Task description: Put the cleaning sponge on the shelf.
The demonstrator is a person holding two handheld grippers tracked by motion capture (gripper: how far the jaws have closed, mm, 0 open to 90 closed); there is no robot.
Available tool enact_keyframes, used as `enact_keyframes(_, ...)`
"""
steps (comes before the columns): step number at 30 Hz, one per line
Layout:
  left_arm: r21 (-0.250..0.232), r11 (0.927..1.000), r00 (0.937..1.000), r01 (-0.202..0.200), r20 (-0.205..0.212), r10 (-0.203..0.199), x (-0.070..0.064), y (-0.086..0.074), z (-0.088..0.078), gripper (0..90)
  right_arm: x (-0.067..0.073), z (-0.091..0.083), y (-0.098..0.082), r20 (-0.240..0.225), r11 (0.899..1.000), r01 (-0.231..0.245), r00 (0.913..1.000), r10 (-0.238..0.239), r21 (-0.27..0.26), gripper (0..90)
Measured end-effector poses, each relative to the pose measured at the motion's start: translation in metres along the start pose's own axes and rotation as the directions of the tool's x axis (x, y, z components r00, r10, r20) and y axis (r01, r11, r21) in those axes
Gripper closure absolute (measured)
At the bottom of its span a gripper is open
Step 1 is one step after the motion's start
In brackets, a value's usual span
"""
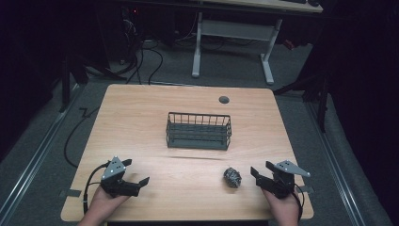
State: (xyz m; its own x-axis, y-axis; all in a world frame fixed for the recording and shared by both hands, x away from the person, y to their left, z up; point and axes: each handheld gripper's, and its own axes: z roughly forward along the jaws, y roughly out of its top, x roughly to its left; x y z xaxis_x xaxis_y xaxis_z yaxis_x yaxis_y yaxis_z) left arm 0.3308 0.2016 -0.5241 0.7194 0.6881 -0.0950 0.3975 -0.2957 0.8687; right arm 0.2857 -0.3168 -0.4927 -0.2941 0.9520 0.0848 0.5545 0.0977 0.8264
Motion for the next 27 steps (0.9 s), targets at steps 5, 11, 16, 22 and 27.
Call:
enact_keyframes(5,-0.004,1.0,1.0,-0.005,0.003,0.005,-0.0004,0.0012,0.0007,0.8,0.002,0.002,-0.0021,0.012,1.0,0.02,0.9997,-0.02,0.013,29.7)
enact_keyframes(11,0.0,1.0,1.0,-0.006,0.004,0.006,0.0004,0.001,0.0011,0.9,-0.0014,0.0034,-0.0028,0.026,1.0,0.013,0.9996,-0.013,0.01,29.8)
enact_keyframes(16,0.012,0.9999,0.9999,-0.009,0.008,0.009,-0.0005,0.0006,0.003,1.0,-0.0013,0.0042,-0.0035,0.031,1.0,0.022,0.9993,-0.022,0.016,29.6)
enact_keyframes(22,0.011,0.9999,0.9999,-0.009,0.009,0.009,-0.0006,0.0006,0.0028,1.0,-0.0007,0.0048,-0.0038,0.029,1.0,0.022,0.9993,-0.023,0.017,29.7)
enact_keyframes(27,0.013,0.9999,0.9999,-0.01,0.01,0.01,-0.0012,0.0005,0.0034,1.0,-0.0009,0.0063,-0.0045,0.03,0.999,0.028,0.9991,-0.029,0.02,30.3)
